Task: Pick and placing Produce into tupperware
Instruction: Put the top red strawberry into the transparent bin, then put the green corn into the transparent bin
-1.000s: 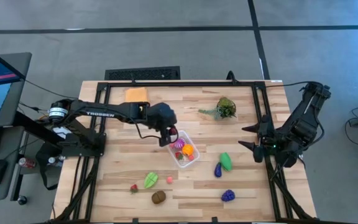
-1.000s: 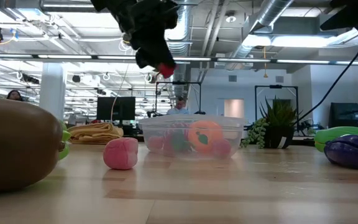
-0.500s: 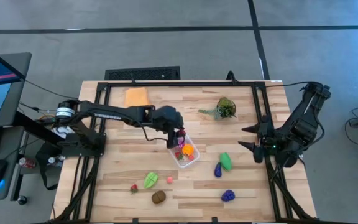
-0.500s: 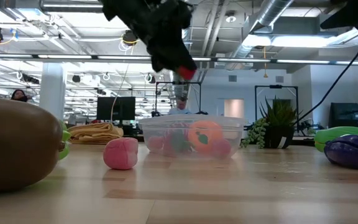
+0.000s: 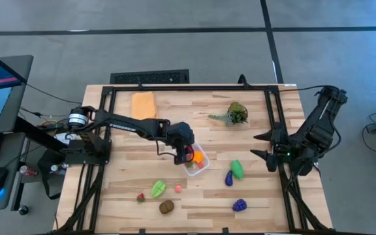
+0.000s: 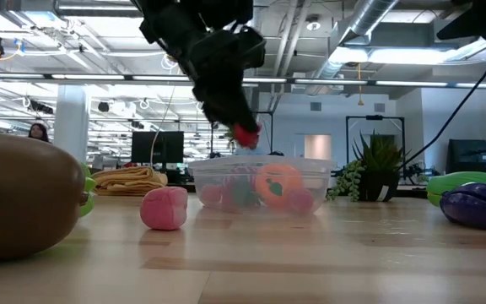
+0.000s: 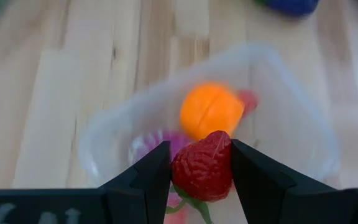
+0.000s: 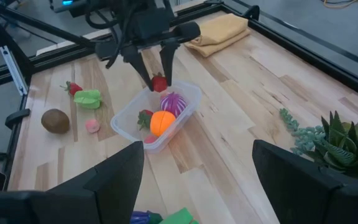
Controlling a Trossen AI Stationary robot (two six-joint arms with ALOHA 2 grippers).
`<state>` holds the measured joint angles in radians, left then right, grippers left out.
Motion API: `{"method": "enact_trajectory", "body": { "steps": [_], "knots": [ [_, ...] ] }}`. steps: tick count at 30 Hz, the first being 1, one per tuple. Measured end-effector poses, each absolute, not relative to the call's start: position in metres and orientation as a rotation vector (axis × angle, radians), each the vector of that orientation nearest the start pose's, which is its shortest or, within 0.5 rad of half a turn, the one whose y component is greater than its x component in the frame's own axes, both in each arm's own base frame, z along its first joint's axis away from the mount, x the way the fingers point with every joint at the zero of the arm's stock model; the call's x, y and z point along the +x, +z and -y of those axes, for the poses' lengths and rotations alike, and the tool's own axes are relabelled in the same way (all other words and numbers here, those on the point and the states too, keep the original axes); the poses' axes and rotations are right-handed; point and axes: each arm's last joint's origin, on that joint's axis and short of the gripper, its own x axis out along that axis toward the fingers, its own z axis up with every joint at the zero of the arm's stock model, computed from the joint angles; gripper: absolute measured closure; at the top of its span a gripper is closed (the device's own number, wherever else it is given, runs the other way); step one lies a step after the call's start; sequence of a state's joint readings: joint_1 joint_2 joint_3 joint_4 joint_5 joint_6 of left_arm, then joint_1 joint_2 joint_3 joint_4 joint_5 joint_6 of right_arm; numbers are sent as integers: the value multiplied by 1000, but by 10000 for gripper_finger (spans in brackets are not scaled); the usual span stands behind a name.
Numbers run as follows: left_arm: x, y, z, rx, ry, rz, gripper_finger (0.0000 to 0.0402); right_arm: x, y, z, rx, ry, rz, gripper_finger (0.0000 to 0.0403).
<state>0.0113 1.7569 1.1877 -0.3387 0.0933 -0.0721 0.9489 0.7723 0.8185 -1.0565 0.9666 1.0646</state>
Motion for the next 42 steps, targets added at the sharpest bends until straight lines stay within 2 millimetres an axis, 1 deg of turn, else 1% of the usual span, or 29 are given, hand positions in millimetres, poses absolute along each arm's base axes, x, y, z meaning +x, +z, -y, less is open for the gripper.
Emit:
{"method": "enact_trajectory", "body": {
  "steps": [3, 6, 20, 24, 31, 35, 38, 42],
  "knots": [
    [360, 200, -1, -92, -51, -996, 255, 88, 288, -82, 209, -301, -479, 81],
    [357, 196, -2, -74, -49, -1045, 255, 88, 288, -82, 208, -302, -477, 81],
    [359, 194, -2, -64, -37, -1036, 254, 88, 288, -82, 221, -299, -470, 81],
    [359, 194, -2, -64, -36, -1036, 241, 89, 289, -83, 227, -297, -467, 81],
    [359, 194, -2, -80, -27, -1037, 198, 89, 289, -84, 240, -293, -460, 81],
    [359, 195, -2, -83, -28, -1036, 182, 90, 290, -84, 248, -293, -451, 81],
    [360, 200, -1, -108, -48, -1020, 178, 91, 291, -85, 281, -297, -435, 81],
    [362, 218, 1, -150, -103, -965, 177, 92, 291, -85, 294, -293, -439, 81]
  ]
}}
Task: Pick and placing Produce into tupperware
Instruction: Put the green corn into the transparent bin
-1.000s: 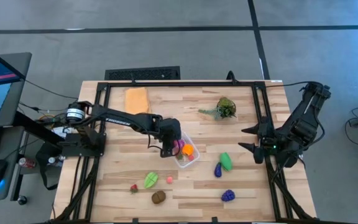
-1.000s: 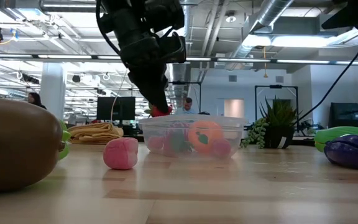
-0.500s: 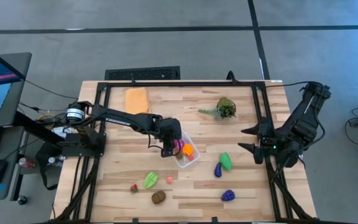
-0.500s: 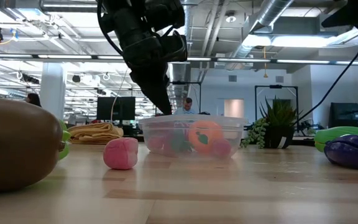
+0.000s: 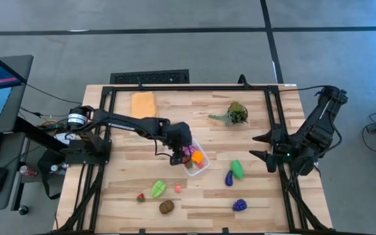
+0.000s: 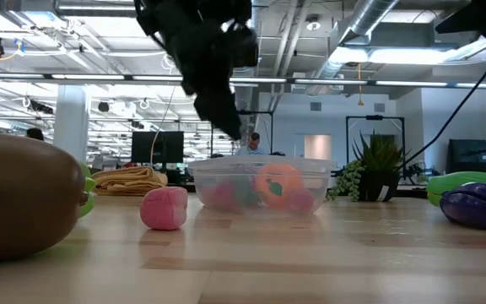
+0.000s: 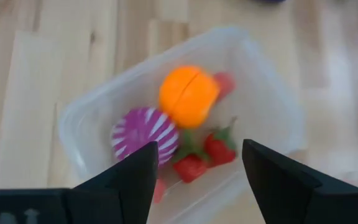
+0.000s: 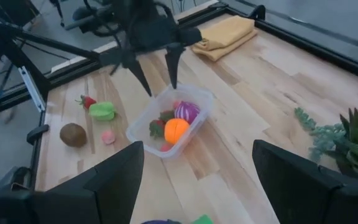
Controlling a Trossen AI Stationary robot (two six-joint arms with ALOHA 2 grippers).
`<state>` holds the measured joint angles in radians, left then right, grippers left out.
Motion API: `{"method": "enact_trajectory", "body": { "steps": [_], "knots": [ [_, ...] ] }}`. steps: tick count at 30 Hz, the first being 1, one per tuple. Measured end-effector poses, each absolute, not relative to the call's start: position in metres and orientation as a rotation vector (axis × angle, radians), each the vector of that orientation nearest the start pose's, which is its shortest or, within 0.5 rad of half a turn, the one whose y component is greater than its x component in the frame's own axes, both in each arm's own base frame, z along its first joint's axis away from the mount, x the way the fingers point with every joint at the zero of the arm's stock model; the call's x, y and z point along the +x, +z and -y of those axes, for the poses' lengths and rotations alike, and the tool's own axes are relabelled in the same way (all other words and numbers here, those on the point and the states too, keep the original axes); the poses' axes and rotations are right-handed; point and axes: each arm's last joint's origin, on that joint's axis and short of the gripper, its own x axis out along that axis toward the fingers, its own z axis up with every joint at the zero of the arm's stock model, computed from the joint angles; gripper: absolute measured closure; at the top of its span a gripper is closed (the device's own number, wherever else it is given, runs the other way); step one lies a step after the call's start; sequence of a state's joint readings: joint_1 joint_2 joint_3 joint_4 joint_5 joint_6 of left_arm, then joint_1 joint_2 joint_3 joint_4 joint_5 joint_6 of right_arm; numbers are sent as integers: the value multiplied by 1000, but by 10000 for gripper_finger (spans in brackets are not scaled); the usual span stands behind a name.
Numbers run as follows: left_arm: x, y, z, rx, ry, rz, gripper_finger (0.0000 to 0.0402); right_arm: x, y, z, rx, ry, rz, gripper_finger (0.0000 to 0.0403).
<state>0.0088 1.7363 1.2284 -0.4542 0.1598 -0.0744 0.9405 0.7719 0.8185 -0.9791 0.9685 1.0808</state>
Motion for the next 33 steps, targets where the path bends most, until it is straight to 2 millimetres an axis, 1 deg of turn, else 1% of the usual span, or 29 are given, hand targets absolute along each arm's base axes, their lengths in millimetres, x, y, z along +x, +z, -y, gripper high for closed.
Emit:
{"method": "enact_trajectory", "body": {
  "steps": [4, 9, 13, 16, 18, 22, 26, 31, 33],
  "knots": [
    [355, 239, 5, -153, -132, -903, 177, 94, 295, -89, 430, -293, -404, 81],
    [338, 262, 5, -161, -114, -793, 177, 98, 297, -94, 490, -282, -378, 81],
    [322, 268, 5, -209, -41, -686, 177, 103, 294, -101, 481, -285, -382, 81],
    [311, 266, 11, -285, 7, -604, 177, 107, 289, -107, 442, -291, -406, 81],
    [302, 260, 18, -330, 42, -567, 177, 110, 285, -111, 383, -286, -431, 81],
    [293, 252, 37, -402, 118, -500, 177, 116, 277, -119, 291, -288, -469, 81],
    [288, 252, 61, -447, 159, -475, 177, 123, 267, -129, 251, -307, -499, 81],
    [278, 252, 92, -426, 200, -444, 177, 129, 253, -139, 213, -283, -620, 81],
    [271, 249, 101, -398, 239, -461, 177, 133, 247, -141, 232, -295, -664, 81]
  ]
}}
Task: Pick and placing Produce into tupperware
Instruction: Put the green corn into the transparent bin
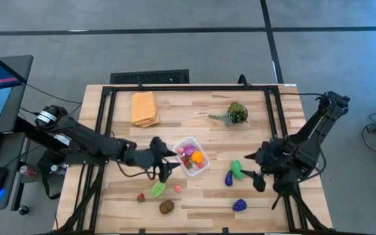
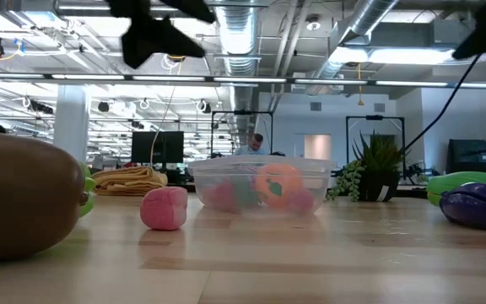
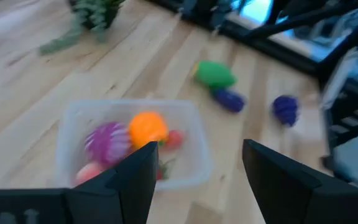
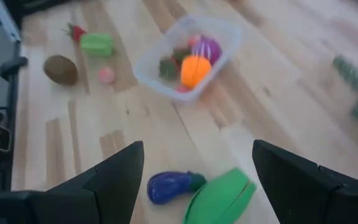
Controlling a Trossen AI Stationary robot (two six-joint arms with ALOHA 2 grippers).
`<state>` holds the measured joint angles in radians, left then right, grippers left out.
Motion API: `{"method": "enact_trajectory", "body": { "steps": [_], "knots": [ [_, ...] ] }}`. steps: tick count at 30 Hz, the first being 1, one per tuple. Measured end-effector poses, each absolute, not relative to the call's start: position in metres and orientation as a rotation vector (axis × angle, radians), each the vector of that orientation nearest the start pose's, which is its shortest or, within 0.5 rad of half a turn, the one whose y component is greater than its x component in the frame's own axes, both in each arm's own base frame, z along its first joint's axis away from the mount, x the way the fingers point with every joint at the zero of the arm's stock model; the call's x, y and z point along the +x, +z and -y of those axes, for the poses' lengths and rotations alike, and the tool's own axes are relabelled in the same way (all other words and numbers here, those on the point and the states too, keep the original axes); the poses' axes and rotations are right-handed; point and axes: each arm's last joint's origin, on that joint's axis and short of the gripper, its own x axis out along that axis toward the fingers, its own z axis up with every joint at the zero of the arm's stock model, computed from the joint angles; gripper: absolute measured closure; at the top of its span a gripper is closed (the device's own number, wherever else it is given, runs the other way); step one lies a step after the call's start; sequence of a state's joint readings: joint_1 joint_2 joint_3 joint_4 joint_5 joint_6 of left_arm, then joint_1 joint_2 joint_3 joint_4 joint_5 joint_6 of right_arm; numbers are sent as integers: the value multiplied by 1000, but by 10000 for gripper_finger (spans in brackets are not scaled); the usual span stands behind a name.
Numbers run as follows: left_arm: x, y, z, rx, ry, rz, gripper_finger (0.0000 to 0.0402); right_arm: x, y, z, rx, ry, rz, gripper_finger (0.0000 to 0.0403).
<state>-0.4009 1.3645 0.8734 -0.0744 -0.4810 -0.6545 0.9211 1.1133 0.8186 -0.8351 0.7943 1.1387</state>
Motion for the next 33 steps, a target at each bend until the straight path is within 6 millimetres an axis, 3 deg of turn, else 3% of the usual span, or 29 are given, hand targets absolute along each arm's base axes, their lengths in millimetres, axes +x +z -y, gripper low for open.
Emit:
{"method": "enact_trajectory", "body": {
  "steps": [5, 13, 21, 28, 33],
  "knots": [
    [258, 241, 114, -371, 302, -523, 177, 145, 238, -139, 458, -412, -716, 81],
    [242, 238, 139, -348, 237, -559, 177, 166, 230, -114, 721, -574, -880, 81],
    [216, 233, 164, -284, 267, -550, 177, 176, 223, -99, 815, -692, -956, 81],
    [196, 233, 180, -273, 322, -469, 177, 182, 208, -105, 824, -719, -1089, 78],
    [188, 232, 184, -279, 329, -450, 177, 185, 199, -110, 833, -770, -1113, 52]
  ]
}}
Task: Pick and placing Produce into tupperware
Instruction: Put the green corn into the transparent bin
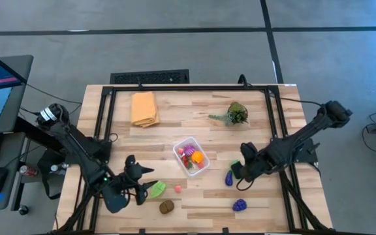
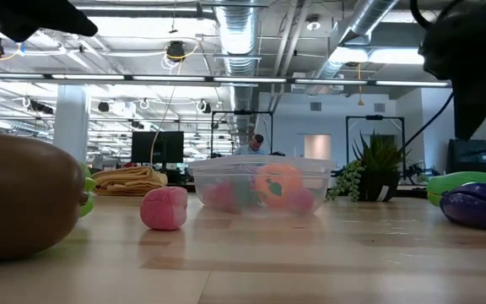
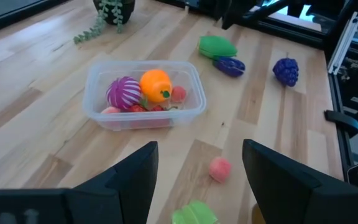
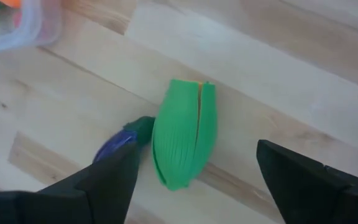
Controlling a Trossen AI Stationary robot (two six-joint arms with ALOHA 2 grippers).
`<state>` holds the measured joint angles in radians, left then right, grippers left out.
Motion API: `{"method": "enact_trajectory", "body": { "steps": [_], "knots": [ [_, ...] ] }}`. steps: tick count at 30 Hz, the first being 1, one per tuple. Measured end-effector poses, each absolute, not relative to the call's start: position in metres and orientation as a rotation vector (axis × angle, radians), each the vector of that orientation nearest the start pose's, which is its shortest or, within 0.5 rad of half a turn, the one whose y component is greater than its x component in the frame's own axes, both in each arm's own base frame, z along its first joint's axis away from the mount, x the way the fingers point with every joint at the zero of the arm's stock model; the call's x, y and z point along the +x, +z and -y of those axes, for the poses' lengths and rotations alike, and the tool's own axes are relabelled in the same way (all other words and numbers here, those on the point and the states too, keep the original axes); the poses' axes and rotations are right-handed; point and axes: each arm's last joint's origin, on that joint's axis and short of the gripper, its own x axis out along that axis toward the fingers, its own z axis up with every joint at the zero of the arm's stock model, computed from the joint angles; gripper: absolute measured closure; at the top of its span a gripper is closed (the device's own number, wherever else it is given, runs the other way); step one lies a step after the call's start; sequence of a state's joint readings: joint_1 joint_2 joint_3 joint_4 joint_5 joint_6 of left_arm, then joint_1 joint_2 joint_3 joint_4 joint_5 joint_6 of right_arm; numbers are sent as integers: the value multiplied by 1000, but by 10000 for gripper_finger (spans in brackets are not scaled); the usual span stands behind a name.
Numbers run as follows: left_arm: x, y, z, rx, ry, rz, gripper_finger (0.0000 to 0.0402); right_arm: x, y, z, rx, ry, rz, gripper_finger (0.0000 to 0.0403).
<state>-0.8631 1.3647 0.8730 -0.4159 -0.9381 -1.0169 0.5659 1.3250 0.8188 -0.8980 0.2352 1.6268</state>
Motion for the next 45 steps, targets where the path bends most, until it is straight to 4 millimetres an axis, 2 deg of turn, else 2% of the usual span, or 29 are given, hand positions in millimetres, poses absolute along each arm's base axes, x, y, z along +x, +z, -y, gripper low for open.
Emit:
{"method": "enact_trajectory", "body": {
  "steps": [5, 10, 20, 37, 45],
  "knots": [
    [188, 232, 185, -280, 325, -448, 178, 190, 192, -113, 844, -796, -1117, 20],
    [188, 232, 185, -279, 325, -449, 178, 194, 184, -114, 837, -823, -1124, 11],
    [188, 232, 185, -278, 326, -447, 178, 206, 164, -119, 814, -854, -1139, 21],
    [187, 232, 185, -270, 329, -451, 178, 219, 143, -112, 818, -921, -1188, 23],
    [185, 230, 183, -237, 339, -470, 178, 219, 143, -112, 826, -923, -1197, 68]
  ]
}}
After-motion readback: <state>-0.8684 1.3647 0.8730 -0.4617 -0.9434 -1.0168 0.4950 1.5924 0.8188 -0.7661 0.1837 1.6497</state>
